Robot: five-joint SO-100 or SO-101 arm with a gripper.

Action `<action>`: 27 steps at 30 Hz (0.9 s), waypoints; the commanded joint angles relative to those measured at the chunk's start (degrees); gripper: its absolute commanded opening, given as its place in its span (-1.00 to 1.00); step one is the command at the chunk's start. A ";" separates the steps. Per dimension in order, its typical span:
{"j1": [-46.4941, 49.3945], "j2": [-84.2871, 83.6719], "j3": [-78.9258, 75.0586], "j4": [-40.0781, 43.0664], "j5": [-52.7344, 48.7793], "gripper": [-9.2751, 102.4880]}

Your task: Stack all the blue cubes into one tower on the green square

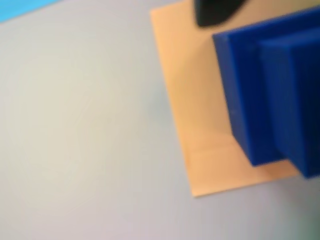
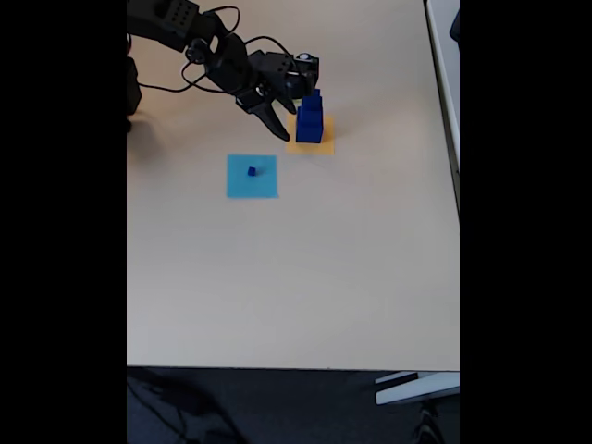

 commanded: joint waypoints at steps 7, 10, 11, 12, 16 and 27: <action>-6.50 3.16 -6.15 -0.44 10.02 -0.22; -7.73 2.64 -6.68 -0.53 12.39 -0.18; -8.09 2.46 -6.94 -0.53 12.92 -0.18; -8.35 1.76 -7.47 -0.53 13.10 -0.17; -9.32 0.70 -8.26 -1.05 14.41 -0.13; -10.11 -5.36 -7.82 -9.58 14.15 -0.10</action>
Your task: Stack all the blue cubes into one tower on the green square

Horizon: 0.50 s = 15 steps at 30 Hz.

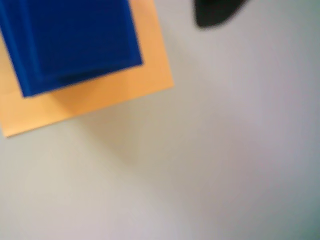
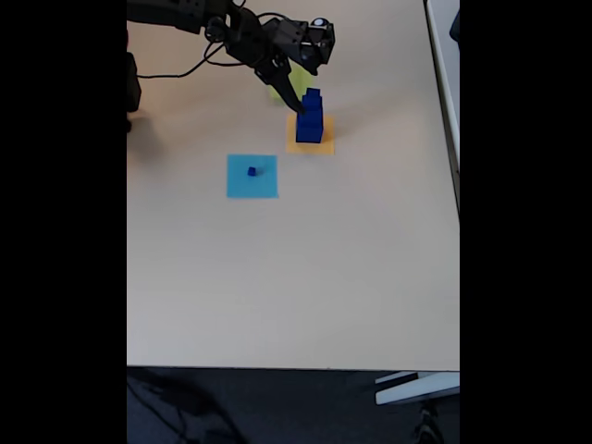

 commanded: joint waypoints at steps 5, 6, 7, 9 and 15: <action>-0.70 -1.23 -3.25 -3.52 0.00 -0.09; -0.79 -1.32 -3.25 -3.52 0.00 -0.09; -0.88 -1.49 -3.25 -3.60 -0.09 -0.09; -0.97 -1.76 -3.16 -3.60 0.00 -0.10; -1.05 -3.16 -2.37 -5.27 -0.62 -0.10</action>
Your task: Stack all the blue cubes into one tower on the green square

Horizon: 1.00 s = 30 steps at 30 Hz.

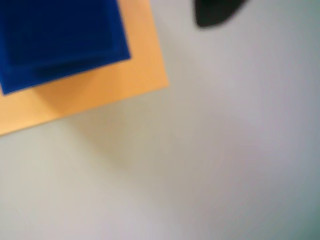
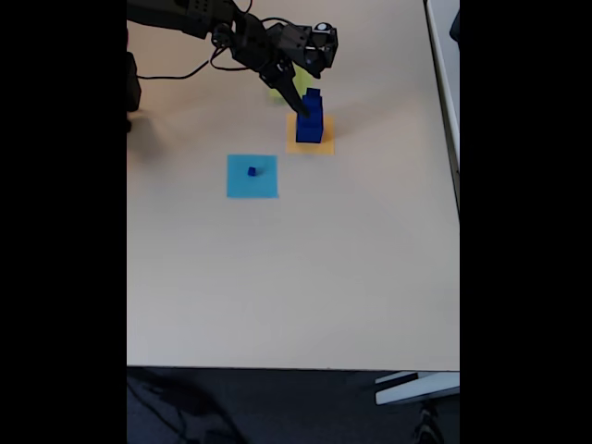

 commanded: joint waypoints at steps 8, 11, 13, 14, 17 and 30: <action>-0.79 -2.37 -0.70 -6.86 -0.18 -0.12; -0.79 -2.55 -0.35 -7.47 -0.18 -0.15; -0.79 -2.64 -0.35 -7.47 -0.26 -0.17; -0.79 -2.64 -0.35 -7.47 -0.26 -0.18; -0.79 -2.64 -0.35 -7.47 -0.26 -0.20; -0.79 -3.16 1.49 -8.26 -0.44 -0.22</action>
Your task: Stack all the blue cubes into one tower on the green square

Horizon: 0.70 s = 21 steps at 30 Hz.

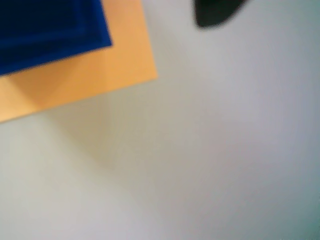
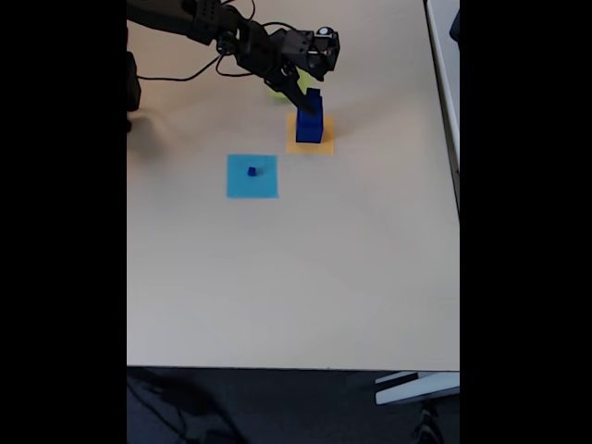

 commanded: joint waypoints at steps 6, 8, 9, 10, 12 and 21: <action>0.44 0.62 -0.26 -1.58 -1.32 -0.26; 0.44 0.62 -0.26 -1.58 -1.23 -0.30; 0.44 0.62 -0.26 -1.58 -1.23 -0.32; 0.44 0.53 -0.26 -1.58 -1.23 -0.34; 0.53 0.53 -0.26 -1.58 -1.32 -0.40; 1.05 0.44 0.00 -1.58 -2.20 -0.69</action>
